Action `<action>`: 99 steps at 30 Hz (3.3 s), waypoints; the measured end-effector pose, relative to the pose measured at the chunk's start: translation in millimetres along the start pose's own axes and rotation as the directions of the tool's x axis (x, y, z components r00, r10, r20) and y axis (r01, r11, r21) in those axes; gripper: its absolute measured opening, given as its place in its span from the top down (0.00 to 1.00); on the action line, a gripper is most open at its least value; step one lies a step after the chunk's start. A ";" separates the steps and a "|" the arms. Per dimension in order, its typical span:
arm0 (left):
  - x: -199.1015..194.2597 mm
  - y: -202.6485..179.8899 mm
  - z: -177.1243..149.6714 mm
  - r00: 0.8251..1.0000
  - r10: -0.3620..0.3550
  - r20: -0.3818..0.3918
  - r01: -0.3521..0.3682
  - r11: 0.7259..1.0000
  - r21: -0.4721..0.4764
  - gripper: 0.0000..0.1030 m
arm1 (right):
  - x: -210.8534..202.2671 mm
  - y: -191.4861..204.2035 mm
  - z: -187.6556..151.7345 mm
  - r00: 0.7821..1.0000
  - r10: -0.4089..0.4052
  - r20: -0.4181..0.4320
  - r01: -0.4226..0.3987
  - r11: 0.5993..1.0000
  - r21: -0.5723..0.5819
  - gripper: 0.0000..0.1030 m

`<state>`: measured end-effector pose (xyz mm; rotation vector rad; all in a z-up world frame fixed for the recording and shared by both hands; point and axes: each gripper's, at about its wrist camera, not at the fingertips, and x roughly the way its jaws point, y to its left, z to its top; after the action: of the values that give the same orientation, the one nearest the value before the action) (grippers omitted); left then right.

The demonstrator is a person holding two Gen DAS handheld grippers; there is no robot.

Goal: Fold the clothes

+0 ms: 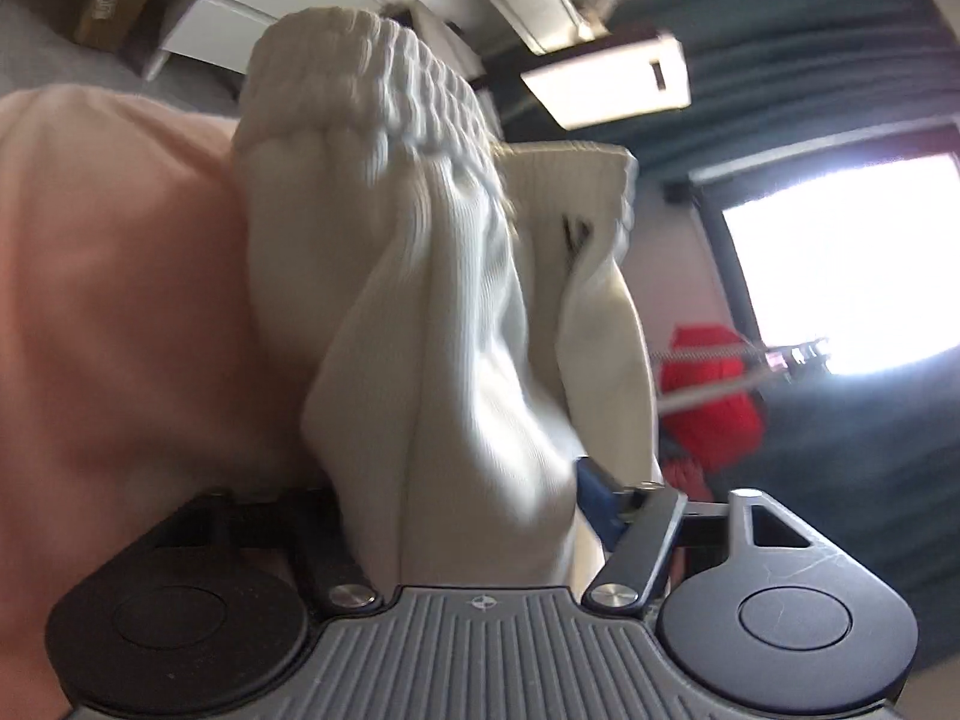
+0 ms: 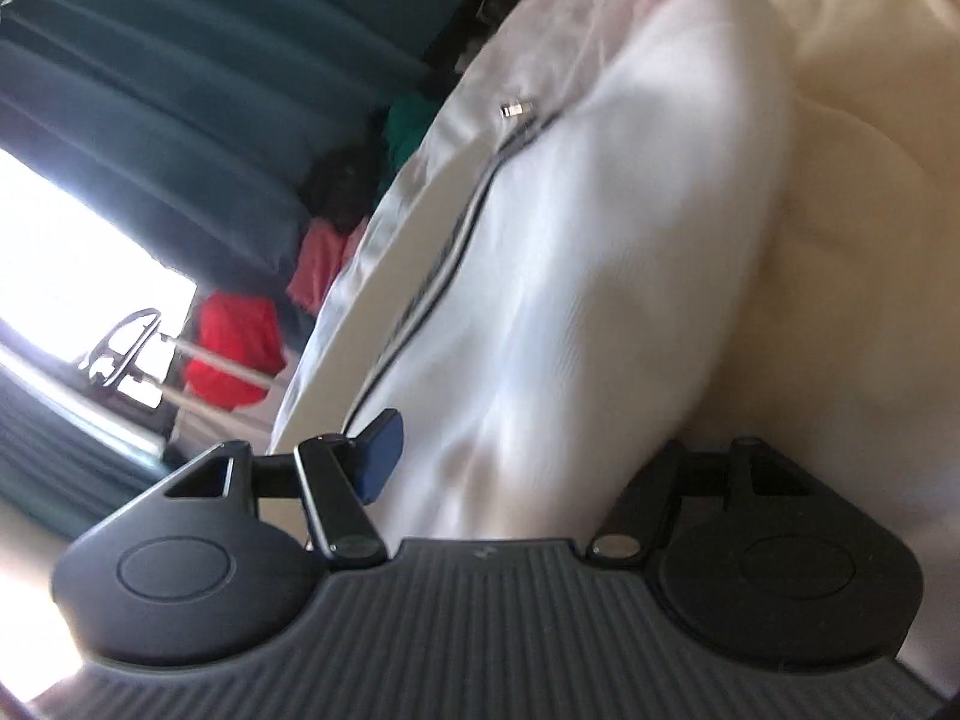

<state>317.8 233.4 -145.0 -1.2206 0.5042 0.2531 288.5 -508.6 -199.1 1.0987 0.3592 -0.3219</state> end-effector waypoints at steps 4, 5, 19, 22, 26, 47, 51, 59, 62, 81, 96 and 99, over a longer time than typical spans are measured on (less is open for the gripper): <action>9.3 -8.4 13.9 0.999 0.036 -0.020 -0.035 0.999 0.029 0.72 | 13.2 -7.7 10.6 0.997 -0.001 0.079 -0.006 0.996 0.091 0.75; 7.0 -10.9 14.7 0.999 0.037 -0.020 -0.036 0.998 0.051 0.75 | 12.3 -10.9 11.9 0.995 0.004 0.101 -0.015 0.994 0.106 0.80; -122.9 -22.8 27.0 0.997 0.068 -0.042 -0.063 0.992 0.109 0.78 | -63.0 -16.3 21.0 0.999 -0.035 0.011 0.033 0.992 0.124 0.87; -166.5 -12.2 36.7 0.994 0.090 -0.068 -0.083 0.991 0.104 0.78 | -90.7 -23.4 20.8 0.999 -0.034 -0.031 0.038 0.989 0.140 0.87; -220.0 12.8 41.6 0.990 0.113 -0.085 -0.104 0.989 0.102 0.78 | -128.8 -32.5 17.2 0.998 -0.022 -0.065 0.032 0.987 0.160 0.87; -302.2 66.6 14.6 0.929 0.344 -0.137 -0.227 0.821 0.524 0.13 | -161.1 -87.6 3.8 0.977 0.025 -0.210 0.029 0.967 0.252 0.76; -341.4 44.3 -3.1 0.946 0.323 -0.029 -0.225 0.719 0.658 0.06 | -158.6 -90.9 6.1 0.975 0.045 -0.219 0.025 0.951 0.309 0.72; -346.8 -23.0 -83.4 0.986 0.159 0.045 -0.133 0.600 0.789 0.03 | -179.2 -92.4 4.8 0.981 0.107 -0.160 -0.047 0.940 0.339 0.41; -318.6 -43.0 -125.2 0.994 0.112 -0.018 -0.048 0.559 0.828 0.02 | -183.2 -91.1 5.1 0.983 0.104 -0.149 -0.050 0.944 0.326 0.41; -162.4 -10.8 -257.4 0.979 0.201 -0.042 -0.021 0.297 0.955 0.03 | -167.8 -80.7 5.8 0.993 0.062 -0.104 -0.042 0.982 0.183 0.42; -162.4 -7.7 -261.7 0.979 0.205 -0.022 -0.034 0.267 0.963 0.02 | -151.6 -73.4 6.2 0.990 0.105 -0.095 -0.086 0.978 0.190 0.36; -161.3 -7.7 -263.6 0.978 0.209 -0.014 -0.041 0.257 0.966 0.02 | -150.2 -74.1 7.3 0.990 0.090 -0.106 -0.073 0.985 0.159 0.37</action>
<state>120.6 -3.8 -124.6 0.0752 0.7252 -0.0532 123.2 -534.9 -190.2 1.2845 0.3931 -0.2182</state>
